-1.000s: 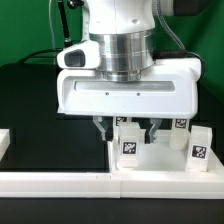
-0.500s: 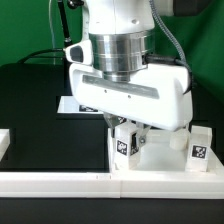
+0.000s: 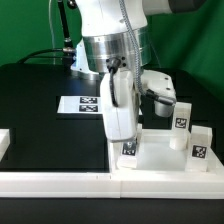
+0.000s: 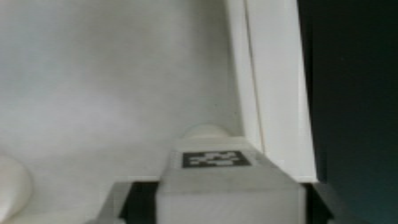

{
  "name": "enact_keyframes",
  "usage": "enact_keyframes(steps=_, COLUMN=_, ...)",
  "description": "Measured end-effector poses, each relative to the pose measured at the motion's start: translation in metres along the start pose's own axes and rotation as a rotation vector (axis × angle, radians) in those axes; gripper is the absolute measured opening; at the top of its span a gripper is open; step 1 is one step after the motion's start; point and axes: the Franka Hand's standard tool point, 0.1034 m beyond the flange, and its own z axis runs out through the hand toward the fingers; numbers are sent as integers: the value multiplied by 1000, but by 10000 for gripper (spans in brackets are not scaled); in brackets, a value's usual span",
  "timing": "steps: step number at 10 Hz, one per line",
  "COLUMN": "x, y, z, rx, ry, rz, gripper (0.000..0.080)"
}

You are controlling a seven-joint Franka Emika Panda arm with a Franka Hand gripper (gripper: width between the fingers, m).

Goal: Assemble square table

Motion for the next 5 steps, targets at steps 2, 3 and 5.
enact_keyframes(steps=2, x=1, y=0, z=0, rx=8, ry=11, rz=30, gripper=290)
enact_keyframes(steps=3, x=1, y=0, z=0, rx=8, ry=12, rz=-18, gripper=290)
enact_keyframes(steps=5, x=-5, y=-4, z=0, rx=31, ry=36, rz=-319, gripper=589)
